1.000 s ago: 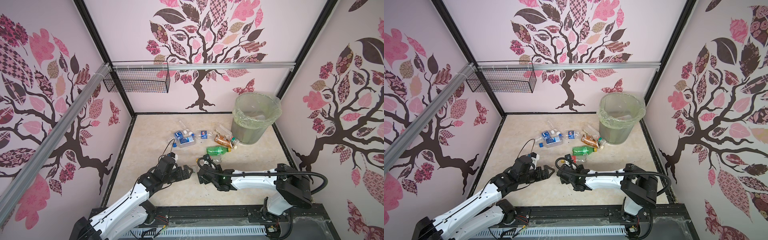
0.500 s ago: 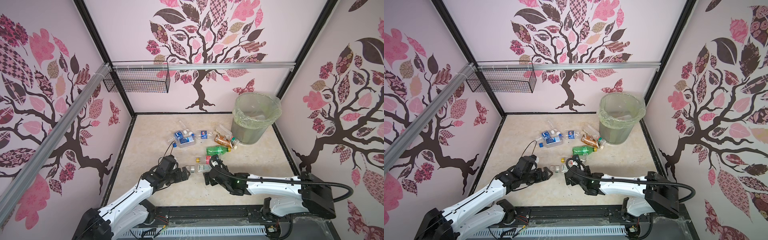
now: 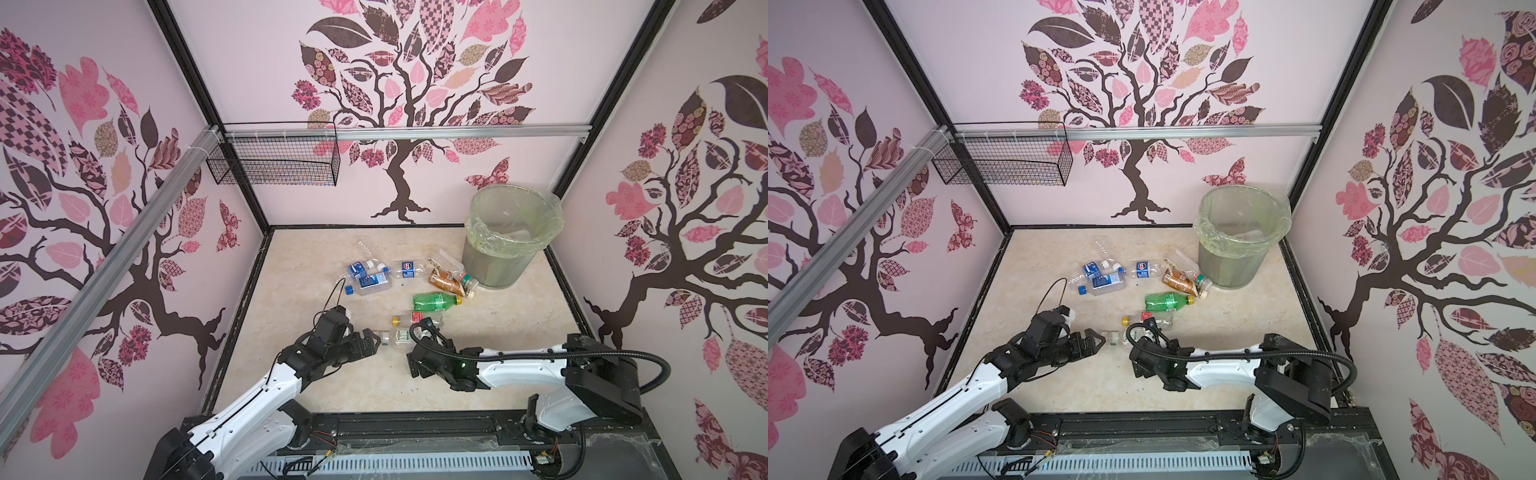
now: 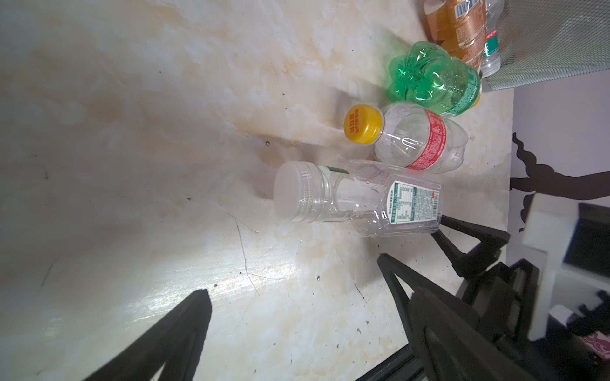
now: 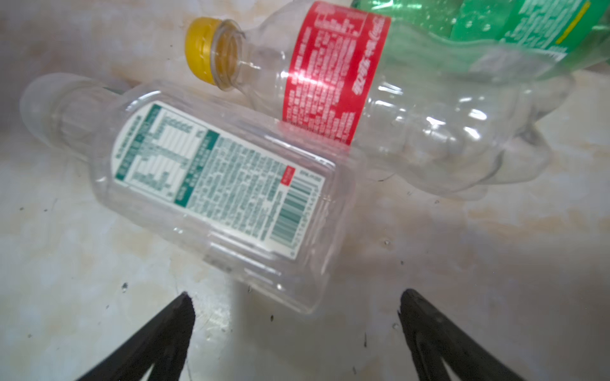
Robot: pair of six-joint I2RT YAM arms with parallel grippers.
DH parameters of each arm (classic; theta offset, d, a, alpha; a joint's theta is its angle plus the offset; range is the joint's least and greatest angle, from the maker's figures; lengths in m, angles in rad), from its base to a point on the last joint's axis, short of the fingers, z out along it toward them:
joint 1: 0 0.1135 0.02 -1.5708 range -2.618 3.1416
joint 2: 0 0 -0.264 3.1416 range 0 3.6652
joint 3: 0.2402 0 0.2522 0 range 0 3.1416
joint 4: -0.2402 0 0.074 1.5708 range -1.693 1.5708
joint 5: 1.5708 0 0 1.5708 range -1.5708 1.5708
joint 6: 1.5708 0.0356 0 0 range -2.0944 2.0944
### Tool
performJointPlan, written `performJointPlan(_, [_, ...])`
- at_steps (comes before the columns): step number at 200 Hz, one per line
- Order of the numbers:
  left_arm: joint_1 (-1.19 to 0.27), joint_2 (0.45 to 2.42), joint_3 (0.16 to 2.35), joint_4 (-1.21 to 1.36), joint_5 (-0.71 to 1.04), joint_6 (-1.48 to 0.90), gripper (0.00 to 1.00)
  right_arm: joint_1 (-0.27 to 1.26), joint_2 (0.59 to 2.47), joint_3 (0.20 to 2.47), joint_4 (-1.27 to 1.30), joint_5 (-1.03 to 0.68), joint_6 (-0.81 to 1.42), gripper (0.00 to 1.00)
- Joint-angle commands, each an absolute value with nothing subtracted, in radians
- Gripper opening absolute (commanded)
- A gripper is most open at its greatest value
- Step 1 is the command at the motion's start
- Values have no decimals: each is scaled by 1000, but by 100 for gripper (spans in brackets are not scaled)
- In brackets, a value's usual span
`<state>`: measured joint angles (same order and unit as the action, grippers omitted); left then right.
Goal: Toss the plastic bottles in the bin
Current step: 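Lower right gripper over the clear rectangular bottle while left gripper hovers beside it, then close left gripper on the white cap of the clear rectangular bottle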
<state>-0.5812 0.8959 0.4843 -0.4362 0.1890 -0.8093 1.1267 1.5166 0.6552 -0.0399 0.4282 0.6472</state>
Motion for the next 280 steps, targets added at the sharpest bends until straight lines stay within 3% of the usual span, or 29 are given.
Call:
performJointPlan(1, [-576,890,503,-417,198,-812,98,1093,1542,706,-54,465,636,99])
performJointPlan(96, [-577,1022,542,-368,221,-766,98,983,1602,802,-105,469,566,99])
performJointPlan(166, [-588,1206,670,-380,71,-642,97,984,1424,659,-47,447,577,100])
performJointPlan(207, [-677,1299,690,-319,-15,-578,95,958,1395,640,-58,456,563,99])
performJointPlan(280, [-696,1408,733,-237,-42,-480,91,922,1309,580,-53,437,558,99])
